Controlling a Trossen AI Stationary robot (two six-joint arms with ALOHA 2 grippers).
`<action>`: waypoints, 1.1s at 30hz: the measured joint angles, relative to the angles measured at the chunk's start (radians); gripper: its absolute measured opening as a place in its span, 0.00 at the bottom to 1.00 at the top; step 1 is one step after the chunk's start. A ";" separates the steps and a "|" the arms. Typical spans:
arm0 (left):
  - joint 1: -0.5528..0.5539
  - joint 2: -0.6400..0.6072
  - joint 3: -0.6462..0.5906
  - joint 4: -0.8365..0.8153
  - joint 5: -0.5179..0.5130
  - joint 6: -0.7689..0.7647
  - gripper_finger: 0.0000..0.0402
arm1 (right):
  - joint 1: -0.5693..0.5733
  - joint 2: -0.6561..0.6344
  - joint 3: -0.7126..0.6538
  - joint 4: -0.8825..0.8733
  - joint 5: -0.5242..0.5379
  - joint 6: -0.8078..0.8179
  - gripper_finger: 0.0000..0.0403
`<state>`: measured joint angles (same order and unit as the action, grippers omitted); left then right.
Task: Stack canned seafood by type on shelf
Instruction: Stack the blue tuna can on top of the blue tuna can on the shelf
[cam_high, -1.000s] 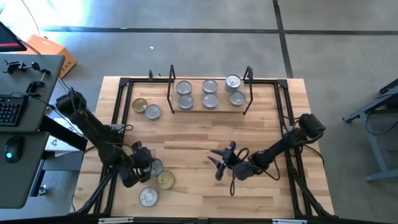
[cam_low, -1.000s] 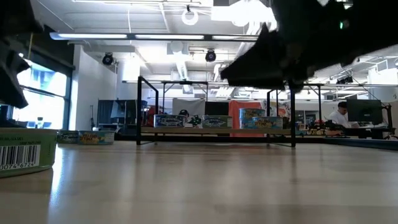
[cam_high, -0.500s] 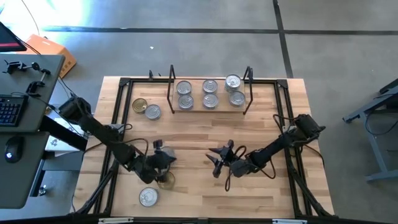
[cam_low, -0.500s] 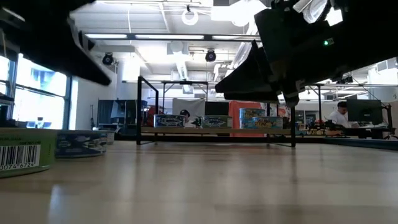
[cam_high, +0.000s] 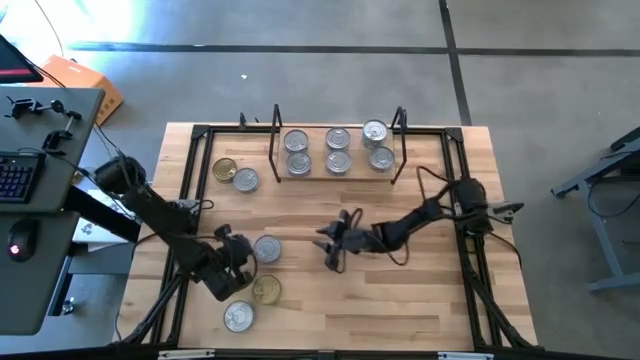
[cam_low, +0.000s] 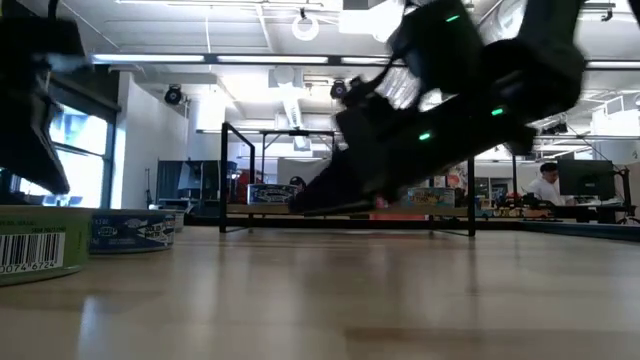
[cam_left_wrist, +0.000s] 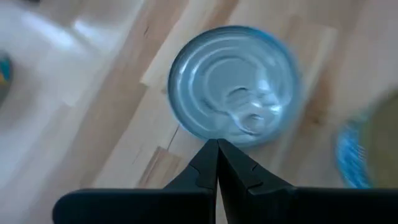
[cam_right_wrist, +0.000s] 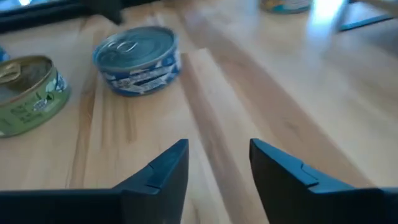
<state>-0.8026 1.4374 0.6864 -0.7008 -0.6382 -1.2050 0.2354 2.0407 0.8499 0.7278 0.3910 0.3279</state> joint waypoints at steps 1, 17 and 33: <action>-0.001 0.009 -0.032 0.046 -0.006 -0.032 0.00 | -0.013 0.022 0.030 -0.013 -0.037 -0.013 0.42; 0.288 0.055 -0.047 0.550 -0.192 0.638 0.00 | -0.015 0.093 0.316 -0.656 0.318 0.233 0.49; 0.327 0.063 -0.058 0.641 -0.077 0.754 0.00 | 0.067 0.106 0.320 -0.587 0.068 -0.083 0.49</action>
<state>-0.4755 1.5002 0.6289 -0.0596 -0.7148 -0.4511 0.3020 2.1468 1.1700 0.1408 0.4589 0.2447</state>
